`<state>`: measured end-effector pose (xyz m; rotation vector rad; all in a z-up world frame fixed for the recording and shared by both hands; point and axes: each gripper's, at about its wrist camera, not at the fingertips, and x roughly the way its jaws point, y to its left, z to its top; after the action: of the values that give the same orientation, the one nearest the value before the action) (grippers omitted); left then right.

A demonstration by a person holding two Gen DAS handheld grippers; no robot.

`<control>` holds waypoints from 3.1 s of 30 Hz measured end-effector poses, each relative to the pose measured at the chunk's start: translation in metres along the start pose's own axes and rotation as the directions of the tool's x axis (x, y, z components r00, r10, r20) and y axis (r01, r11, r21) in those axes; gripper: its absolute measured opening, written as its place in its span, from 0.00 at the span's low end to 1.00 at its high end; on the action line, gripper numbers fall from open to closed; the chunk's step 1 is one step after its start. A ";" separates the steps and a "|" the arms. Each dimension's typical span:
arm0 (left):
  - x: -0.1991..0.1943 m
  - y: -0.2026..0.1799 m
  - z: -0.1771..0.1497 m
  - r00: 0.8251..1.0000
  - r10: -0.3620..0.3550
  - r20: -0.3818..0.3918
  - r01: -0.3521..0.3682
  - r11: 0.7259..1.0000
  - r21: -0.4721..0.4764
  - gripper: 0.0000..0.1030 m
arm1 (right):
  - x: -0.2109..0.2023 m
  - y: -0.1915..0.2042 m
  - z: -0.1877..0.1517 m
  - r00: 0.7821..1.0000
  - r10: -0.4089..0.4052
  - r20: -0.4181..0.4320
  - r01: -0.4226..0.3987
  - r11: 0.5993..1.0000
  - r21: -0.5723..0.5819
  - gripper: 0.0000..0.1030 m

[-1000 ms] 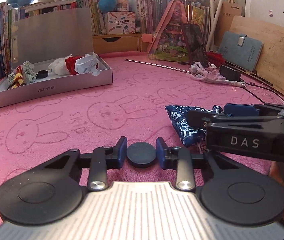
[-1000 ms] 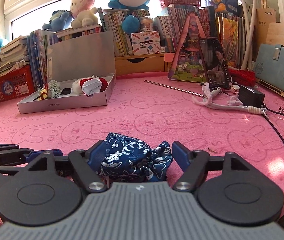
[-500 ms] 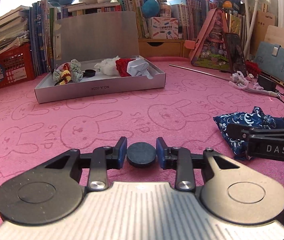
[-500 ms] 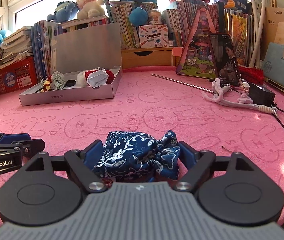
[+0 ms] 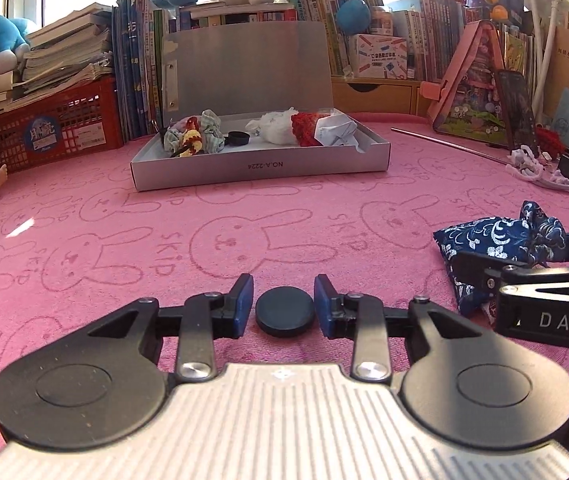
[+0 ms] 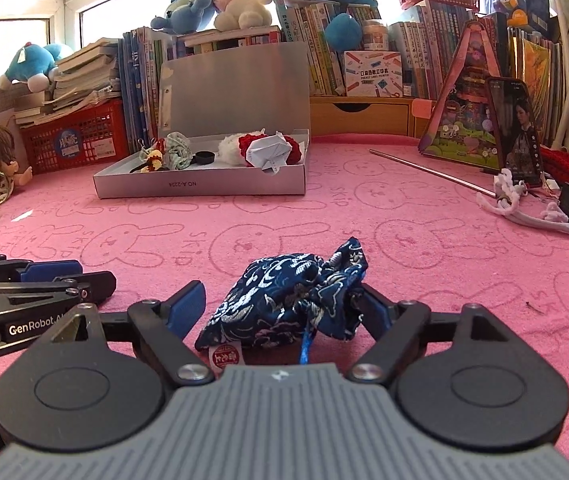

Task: Organize objects
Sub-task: 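Grasp black round disc with left gripper while right gripper holds the pouch, then carry blue pouch and black disc with both grippers toward the box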

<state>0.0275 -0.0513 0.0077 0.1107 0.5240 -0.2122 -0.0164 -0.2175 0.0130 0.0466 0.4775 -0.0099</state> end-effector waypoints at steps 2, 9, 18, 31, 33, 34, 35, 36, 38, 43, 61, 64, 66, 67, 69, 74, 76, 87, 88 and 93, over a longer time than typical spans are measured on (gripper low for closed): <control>0.001 -0.001 -0.002 1.000 0.004 -0.005 -0.004 1.000 0.007 0.52 | -0.002 0.005 -0.002 0.998 -0.057 0.021 0.058 0.998 -0.039 0.88; 0.006 0.001 -0.003 1.000 0.024 0.000 -0.024 1.000 -0.001 0.67 | -0.003 0.012 -0.004 0.989 -0.137 0.062 0.143 0.985 -0.098 0.99; 0.007 0.007 -0.005 1.000 0.018 0.003 -0.017 0.999 -0.041 0.72 | 0.008 0.026 -0.004 0.988 -0.155 0.025 0.157 0.974 -0.162 0.99; -0.001 0.005 -0.003 0.999 -0.035 0.008 0.035 0.998 -0.046 0.36 | 0.007 0.024 0.002 0.996 -0.090 -0.016 0.087 0.989 -0.119 0.87; -0.003 0.006 -0.001 0.999 -0.034 0.016 0.035 0.998 -0.046 0.36 | 0.005 0.025 0.004 0.997 -0.072 -0.012 0.070 0.991 -0.113 0.85; -0.005 0.007 0.001 0.999 -0.034 0.022 0.035 0.998 -0.047 0.36 | 0.004 0.025 0.006 0.998 -0.061 -0.012 0.059 0.993 -0.107 0.84; -0.006 0.008 0.003 0.999 -0.034 0.027 0.036 0.998 -0.049 0.36 | 0.004 0.026 0.007 0.998 -0.054 -0.012 0.053 0.993 -0.102 0.82; -0.007 0.009 0.004 0.999 -0.035 0.032 0.036 0.998 -0.049 0.36 | 0.004 0.026 0.009 0.999 -0.048 -0.010 0.047 0.995 -0.093 0.82; -0.010 0.011 0.007 0.999 -0.032 0.041 0.034 0.998 -0.051 0.36 | 0.004 0.026 0.012 0.999 -0.040 -0.008 0.040 0.996 -0.080 0.79; -0.013 0.016 0.008 0.999 -0.027 0.043 0.029 0.998 -0.057 0.36 | 0.004 0.025 0.017 0.999 -0.034 -0.005 0.033 0.998 -0.056 0.74; -0.002 0.018 -0.011 0.999 0.051 0.014 -0.051 0.998 -0.044 0.67 | 0.019 0.034 0.003 0.995 -0.075 -0.067 0.068 0.992 -0.110 0.93; -0.001 0.022 -0.012 0.999 0.049 0.015 -0.048 0.996 -0.068 0.70 | 0.023 0.026 0.004 0.993 -0.056 -0.100 0.051 0.998 -0.047 0.94; -0.002 0.022 -0.012 0.999 0.051 0.013 -0.050 0.997 -0.066 0.69 | 0.023 0.023 0.004 0.993 -0.043 -0.110 0.041 0.999 -0.018 0.94; -0.003 0.022 -0.012 0.999 0.047 0.013 -0.046 0.996 -0.071 0.66 | 0.022 0.025 0.003 0.993 -0.048 -0.105 0.045 0.999 -0.028 0.94; -0.005 0.019 -0.011 0.999 0.031 0.016 -0.030 0.997 -0.067 0.56 | 0.020 0.026 0.001 0.994 -0.038 -0.098 0.036 0.999 -0.020 0.91; -0.012 0.012 -0.013 1.000 -0.014 0.017 0.015 0.998 -0.061 0.36 | 0.012 0.032 -0.001 0.996 0.000 -0.087 -0.003 1.000 -0.029 0.83; -0.014 0.012 -0.012 1.000 -0.022 0.015 0.023 0.997 -0.070 0.36 | 0.009 0.034 0.000 0.996 0.019 -0.082 -0.021 0.999 -0.028 0.80; -0.022 0.015 0.004 0.998 -0.023 0.060 0.027 0.997 -0.070 0.36 | 0.005 0.034 0.013 0.998 0.029 -0.047 -0.029 1.000 0.001 0.66; -0.022 0.016 0.005 0.998 -0.022 0.061 0.027 0.997 -0.071 0.36 | 0.005 0.034 0.014 0.998 0.030 -0.046 -0.030 1.000 0.001 0.65; -0.021 0.022 0.011 0.998 -0.014 0.069 0.019 0.997 -0.077 0.36 | 0.002 0.035 0.019 0.999 0.037 -0.026 -0.037 0.999 -0.005 0.62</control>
<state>0.0197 -0.0284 0.0294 0.0238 0.4649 -0.2106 -0.0047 -0.1832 0.0305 0.0498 0.5029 0.0282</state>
